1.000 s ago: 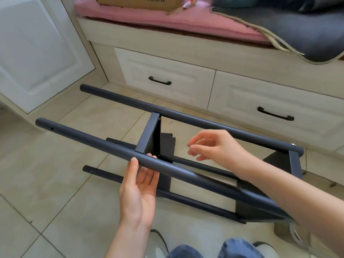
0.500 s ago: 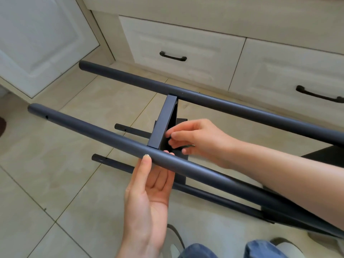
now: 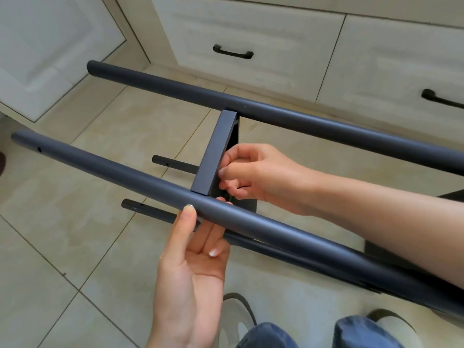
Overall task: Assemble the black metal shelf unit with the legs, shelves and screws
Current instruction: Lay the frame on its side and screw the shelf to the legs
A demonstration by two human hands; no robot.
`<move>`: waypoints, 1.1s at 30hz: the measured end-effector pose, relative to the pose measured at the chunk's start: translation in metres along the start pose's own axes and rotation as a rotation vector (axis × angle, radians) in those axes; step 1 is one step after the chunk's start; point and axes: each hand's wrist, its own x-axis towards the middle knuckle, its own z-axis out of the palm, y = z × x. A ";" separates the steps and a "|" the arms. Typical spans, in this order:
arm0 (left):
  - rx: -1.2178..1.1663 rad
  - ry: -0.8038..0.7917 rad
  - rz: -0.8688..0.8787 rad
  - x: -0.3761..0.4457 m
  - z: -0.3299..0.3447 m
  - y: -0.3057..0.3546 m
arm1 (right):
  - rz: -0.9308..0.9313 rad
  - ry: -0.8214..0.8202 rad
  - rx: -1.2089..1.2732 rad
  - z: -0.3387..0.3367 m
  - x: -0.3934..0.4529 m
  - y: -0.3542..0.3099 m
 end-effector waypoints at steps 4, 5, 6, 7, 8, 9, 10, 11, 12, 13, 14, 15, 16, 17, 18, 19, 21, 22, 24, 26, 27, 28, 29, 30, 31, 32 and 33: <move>0.030 0.010 0.017 -0.001 0.003 0.001 | -0.002 -0.059 -0.005 -0.006 0.000 0.002; 0.033 0.012 0.019 -0.001 0.003 0.001 | 0.003 -0.064 -0.001 -0.007 0.000 0.003; 0.034 0.016 0.021 -0.002 0.005 0.001 | 0.008 -0.070 0.005 -0.008 0.000 0.004; 0.036 0.024 0.024 -0.002 0.005 0.000 | 0.012 -0.077 0.012 -0.009 0.001 0.006; 0.037 0.031 0.027 -0.002 0.006 0.000 | 0.014 -0.087 0.020 -0.010 0.001 0.007; 0.037 0.037 0.030 -0.002 0.008 0.000 | 0.014 -0.100 0.030 -0.010 0.001 0.008; 0.035 0.044 0.032 -0.002 0.009 0.000 | 0.012 -0.116 0.039 -0.010 0.001 0.008; 0.036 0.050 0.037 -0.002 0.010 0.000 | 0.008 -0.129 0.050 -0.010 0.002 0.009; 0.041 0.055 0.042 -0.002 0.010 -0.001 | 0.002 -0.138 0.066 -0.009 0.002 0.009; 0.045 0.060 0.046 -0.002 0.011 -0.001 | -0.003 -0.147 0.085 -0.009 0.002 0.010; 0.046 0.068 0.048 -0.002 0.011 -0.001 | -0.006 -0.159 0.101 -0.008 0.002 0.010; 0.048 0.077 0.048 -0.002 0.010 -0.001 | -0.008 -0.173 0.111 -0.007 0.001 0.010; 0.050 0.085 0.050 -0.001 0.010 -0.002 | -0.009 -0.190 0.115 -0.006 0.001 0.010; 0.050 0.092 0.053 -0.001 0.010 -0.002 | -0.008 -0.207 0.119 -0.006 0.000 0.010; 0.049 0.096 0.057 -0.001 0.010 -0.002 | -0.005 -0.222 0.124 -0.005 -0.001 0.010; 0.049 0.098 0.061 0.000 0.010 -0.002 | -0.004 -0.234 0.126 -0.004 -0.001 0.010; 0.056 0.101 0.070 0.001 0.010 -0.003 | -0.001 -0.248 0.117 -0.002 0.000 0.010; 0.059 0.105 0.074 0.002 0.010 -0.004 | 0.002 -0.250 0.115 -0.002 0.001 0.011; 0.066 0.114 0.079 0.003 0.009 -0.005 | 0.009 -0.257 0.127 -0.001 0.002 0.012; 0.068 0.115 0.084 0.004 0.008 -0.005 | 0.016 -0.268 0.150 -0.001 0.002 0.013; 0.068 0.115 0.085 0.004 0.008 -0.005 | 0.020 -0.270 0.161 0.000 0.002 0.013; 0.069 0.115 0.086 0.005 0.008 -0.005 | 0.024 -0.270 0.171 0.000 0.003 0.014; 0.070 0.114 0.088 0.005 0.008 -0.005 | 0.028 -0.267 0.179 0.000 0.003 0.014; 0.072 0.115 0.089 0.006 0.008 -0.006 | 0.033 -0.262 0.188 0.001 0.004 0.014; 0.073 0.117 0.088 0.006 0.007 -0.006 | 0.039 -0.258 0.200 0.002 0.004 0.014; 0.074 0.123 0.086 0.007 0.007 -0.006 | 0.045 -0.258 0.211 0.002 0.004 0.014; 0.074 0.127 0.083 0.007 0.007 -0.006 | 0.050 -0.264 0.217 0.002 0.004 0.014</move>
